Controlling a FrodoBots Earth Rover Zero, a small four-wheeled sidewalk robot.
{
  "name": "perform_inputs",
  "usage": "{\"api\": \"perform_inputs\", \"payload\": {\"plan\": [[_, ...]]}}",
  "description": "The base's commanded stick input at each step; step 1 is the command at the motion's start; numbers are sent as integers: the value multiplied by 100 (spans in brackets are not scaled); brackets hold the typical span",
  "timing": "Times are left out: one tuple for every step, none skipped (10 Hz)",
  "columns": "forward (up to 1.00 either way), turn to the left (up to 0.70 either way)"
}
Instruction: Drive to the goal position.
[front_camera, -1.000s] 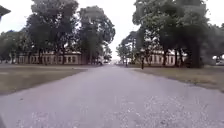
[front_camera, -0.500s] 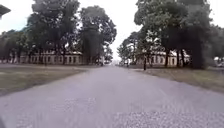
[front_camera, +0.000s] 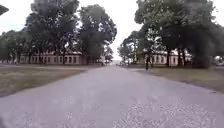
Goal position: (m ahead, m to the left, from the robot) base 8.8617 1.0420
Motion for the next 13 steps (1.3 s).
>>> {"api": "perform_inputs", "payload": {"plan": [[85,0],[85,0],[85,0],[85,0],[85,0],[85,0],[85,0],[85,0],[85,0],[85,0],[85,0],[85,0],[85,0]]}}
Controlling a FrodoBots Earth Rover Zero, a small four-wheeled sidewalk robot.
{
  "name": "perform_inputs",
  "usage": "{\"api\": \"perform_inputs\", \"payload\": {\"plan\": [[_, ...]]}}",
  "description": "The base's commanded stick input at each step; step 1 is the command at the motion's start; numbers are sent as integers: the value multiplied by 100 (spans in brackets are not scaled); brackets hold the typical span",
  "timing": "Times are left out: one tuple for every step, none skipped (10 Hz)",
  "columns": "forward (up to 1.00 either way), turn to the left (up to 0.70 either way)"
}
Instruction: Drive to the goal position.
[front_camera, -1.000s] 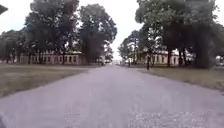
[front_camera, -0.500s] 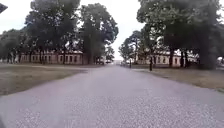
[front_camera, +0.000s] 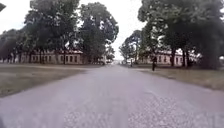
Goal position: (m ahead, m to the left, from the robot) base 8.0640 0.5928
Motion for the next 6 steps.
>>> {"api": "perform_inputs", "payload": {"plan": [[85,0],[85,0],[85,0],[85,0],[85,0],[85,0]]}}
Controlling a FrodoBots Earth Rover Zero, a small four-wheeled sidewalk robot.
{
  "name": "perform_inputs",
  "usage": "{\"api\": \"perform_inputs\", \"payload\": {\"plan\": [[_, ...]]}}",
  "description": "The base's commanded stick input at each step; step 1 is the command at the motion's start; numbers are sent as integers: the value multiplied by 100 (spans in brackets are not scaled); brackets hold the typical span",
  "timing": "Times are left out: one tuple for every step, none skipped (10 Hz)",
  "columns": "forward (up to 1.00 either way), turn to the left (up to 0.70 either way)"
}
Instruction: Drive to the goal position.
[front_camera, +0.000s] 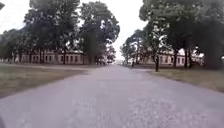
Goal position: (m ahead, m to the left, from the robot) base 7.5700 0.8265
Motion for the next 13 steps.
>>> {"api": "perform_inputs", "payload": {"plan": [[85,0],[85,0],[85,0],[85,0],[85,0],[85,0],[85,0],[85,0],[85,0],[85,0],[85,0],[85,0],[85,0]]}}
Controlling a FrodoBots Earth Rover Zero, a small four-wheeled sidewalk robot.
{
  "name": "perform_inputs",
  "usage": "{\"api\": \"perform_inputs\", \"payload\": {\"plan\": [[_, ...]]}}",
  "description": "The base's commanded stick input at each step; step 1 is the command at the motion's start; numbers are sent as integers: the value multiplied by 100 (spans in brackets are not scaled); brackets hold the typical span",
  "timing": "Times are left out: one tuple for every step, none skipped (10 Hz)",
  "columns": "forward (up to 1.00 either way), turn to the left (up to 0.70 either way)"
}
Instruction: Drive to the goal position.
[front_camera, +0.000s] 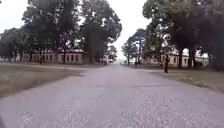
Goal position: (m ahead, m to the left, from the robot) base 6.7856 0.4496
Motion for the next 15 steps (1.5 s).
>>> {"api": "perform_inputs", "payload": {"plan": [[85,0],[85,0],[85,0],[85,0],[85,0],[85,0],[85,0],[85,0],[85,0],[85,0],[85,0],[85,0],[85,0],[85,0],[85,0]]}}
